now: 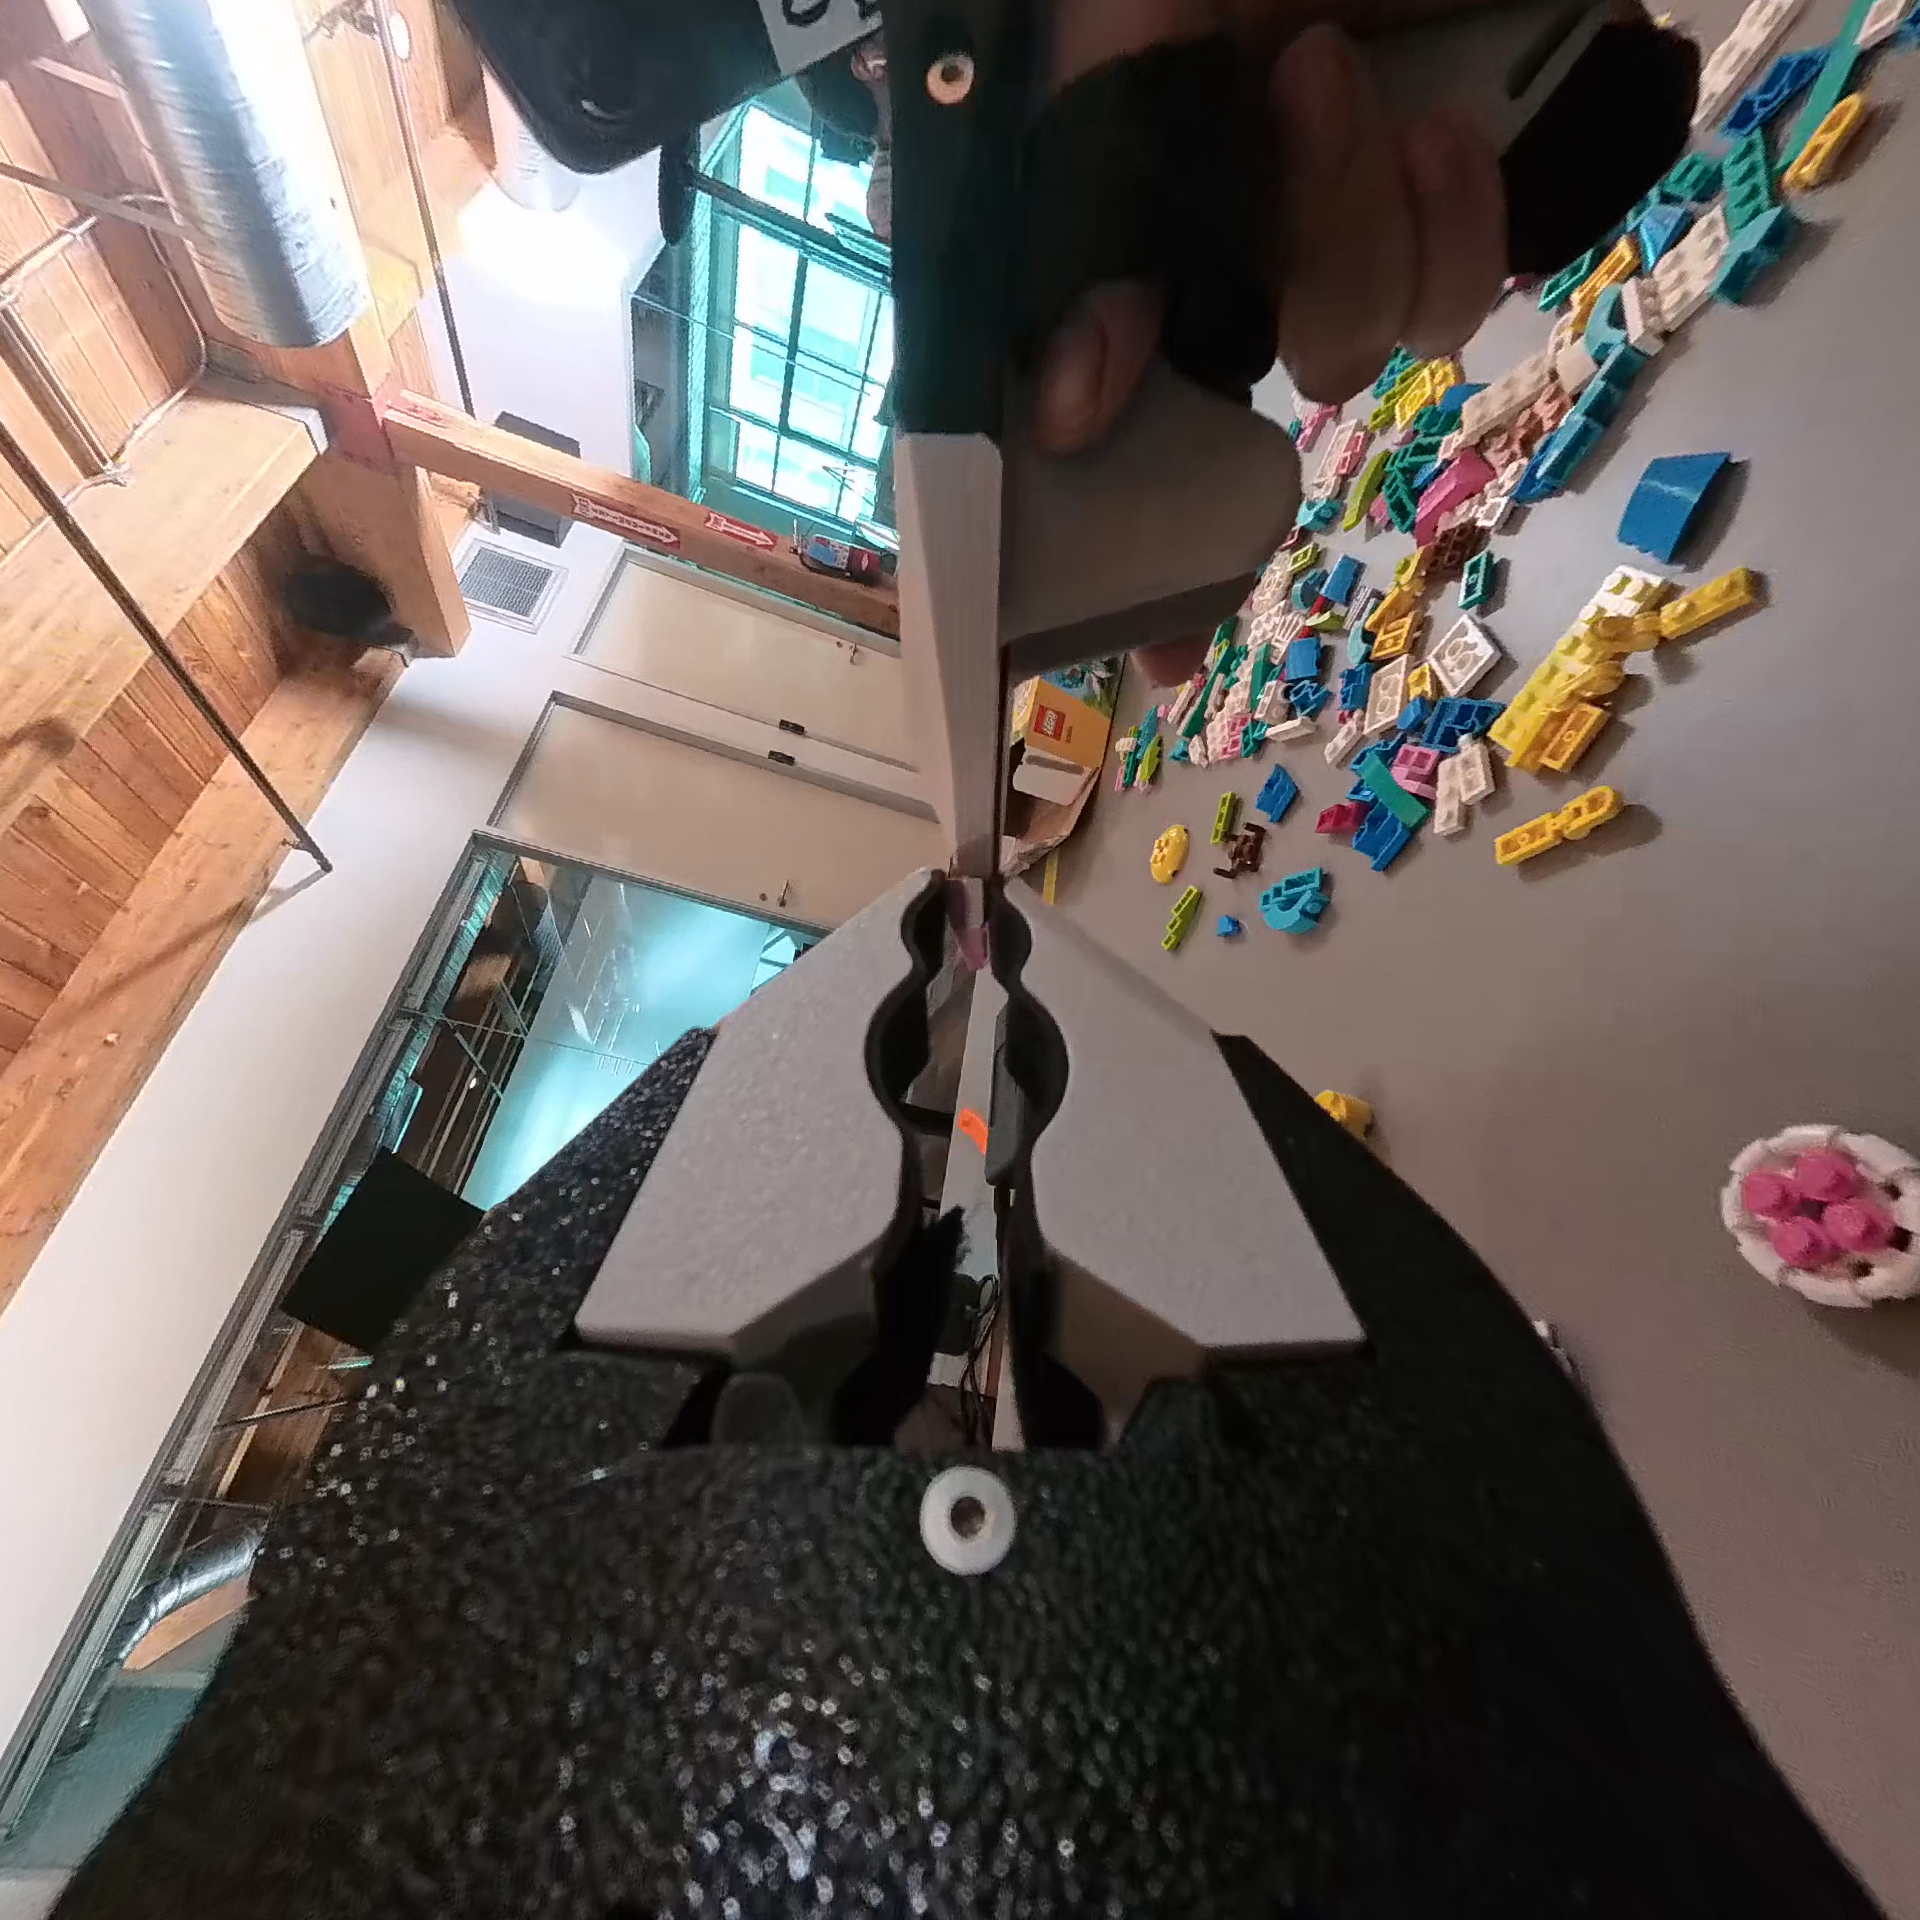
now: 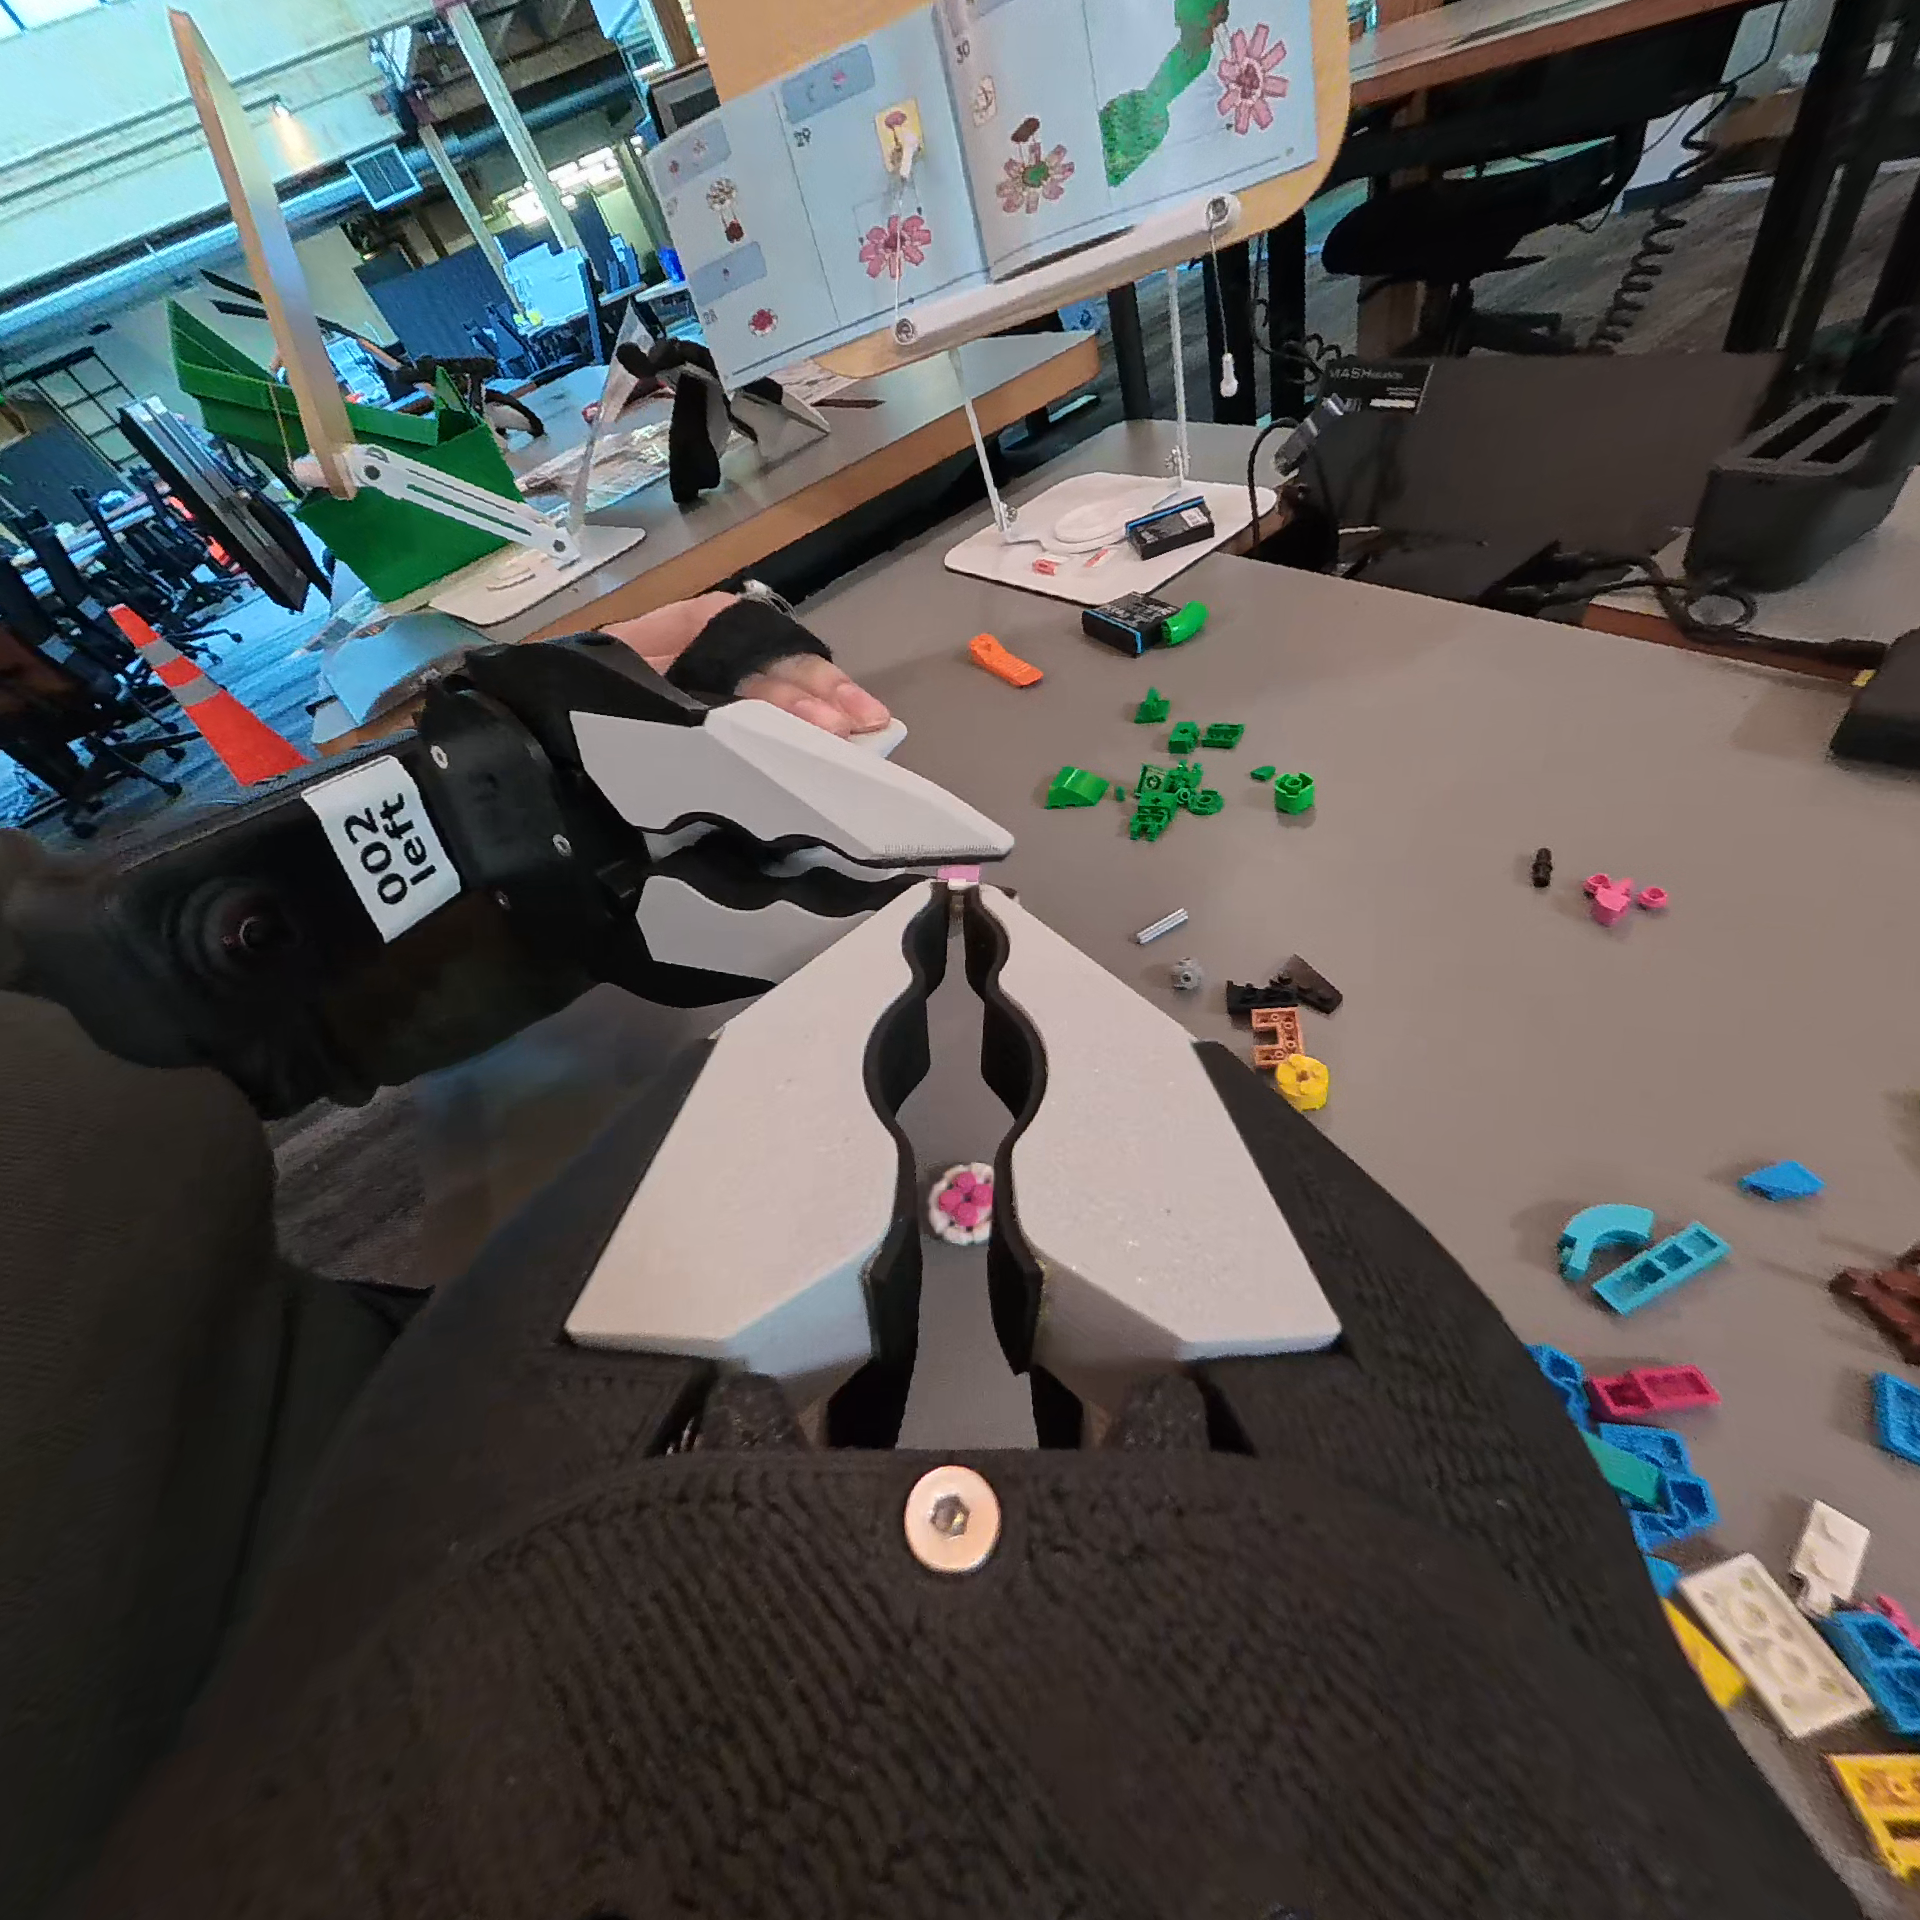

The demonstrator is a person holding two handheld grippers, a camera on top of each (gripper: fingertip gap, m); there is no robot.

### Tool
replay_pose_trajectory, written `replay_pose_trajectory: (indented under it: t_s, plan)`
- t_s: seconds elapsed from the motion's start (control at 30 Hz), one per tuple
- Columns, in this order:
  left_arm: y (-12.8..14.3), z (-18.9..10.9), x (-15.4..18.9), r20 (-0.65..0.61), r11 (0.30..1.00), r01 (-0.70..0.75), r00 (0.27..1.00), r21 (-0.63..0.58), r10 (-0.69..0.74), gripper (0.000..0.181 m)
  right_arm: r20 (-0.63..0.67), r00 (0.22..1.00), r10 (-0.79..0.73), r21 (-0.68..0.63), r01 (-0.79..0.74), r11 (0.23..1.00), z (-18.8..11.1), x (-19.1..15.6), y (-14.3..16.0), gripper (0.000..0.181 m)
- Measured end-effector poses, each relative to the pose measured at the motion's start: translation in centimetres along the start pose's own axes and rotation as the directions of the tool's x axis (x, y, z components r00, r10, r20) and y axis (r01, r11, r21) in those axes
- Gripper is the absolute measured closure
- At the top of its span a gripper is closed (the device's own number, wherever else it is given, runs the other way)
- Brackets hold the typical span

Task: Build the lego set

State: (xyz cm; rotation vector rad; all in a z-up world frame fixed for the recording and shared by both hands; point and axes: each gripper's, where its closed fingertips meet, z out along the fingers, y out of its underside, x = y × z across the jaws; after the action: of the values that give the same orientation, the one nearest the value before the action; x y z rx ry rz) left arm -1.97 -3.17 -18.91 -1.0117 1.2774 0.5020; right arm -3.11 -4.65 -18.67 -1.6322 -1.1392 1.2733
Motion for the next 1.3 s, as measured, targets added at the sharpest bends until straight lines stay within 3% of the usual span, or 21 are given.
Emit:
replay_pose_trajectory:
  t_s: [0.33,0.63,0.77,0.8,0.83,0.87,0.93,1.2,1.3]
  plan:
    - [-1.3,-1.2,-0.8,-0.043,0.998,0.044,0.998,0.054,-0.042,0.178,-0.052,0.998,-0.045,0.005,0.046,0.999,-0.4,-1.7,-0.7,0.18]
    - [-4.8,-1.6,-3.9,-0.018,0.985,0.022,1.0,0.17,-0.019,0.178,-0.076,0.997,-0.03,0.143,0.04,0.989,-3.1,-4.1,-3.8,0.18]
    - [-7.3,-2.8,-5.4,-0.092,0.917,0.246,0.969,0.314,-0.228,0.177,0.055,0.998,0.04,0.254,-0.053,0.966,-4.6,-6.7,-5.5,0.18]
    - [-7.8,-3.3,-5.8,-0.122,0.887,0.306,0.952,0.347,-0.28,0.17,0.073,0.996,0.052,0.262,-0.07,0.962,-4.9,-7.1,-5.7,0.18]
    - [-8.4,-3.8,-5.6,-0.186,0.862,0.346,0.937,0.371,-0.296,0.14,0.084,0.995,0.055,0.263,-0.076,0.962,-5.1,-7.4,-5.8,0.18]
    - [-9.1,-4.4,-5.5,-0.241,0.834,0.384,0.92,0.397,-0.309,0.128,0.108,0.992,0.061,0.265,-0.087,0.96,-5.2,-7.8,-5.9,0.18]
    - [-10.0,-5.3,-5.7,-0.261,0.806,0.395,0.916,0.441,-0.306,0.136,0.169,0.982,0.089,0.274,-0.133,0.952,-5.4,-8.8,-6.1,0.18]
    - [-9.9,-5.1,-5.5,-0.181,0.849,0.287,0.957,0.444,-0.228,0.173,0.27,0.954,0.126,0.247,-0.196,0.949,-5.0,-10.0,-5.3,0.18]
    - [-9.7,-5.2,-5.5,-0.181,0.854,0.282,0.958,0.438,-0.223,0.175,0.271,0.955,0.125,0.244,-0.194,0.95,-4.9,-9.9,-5.3,0.18]
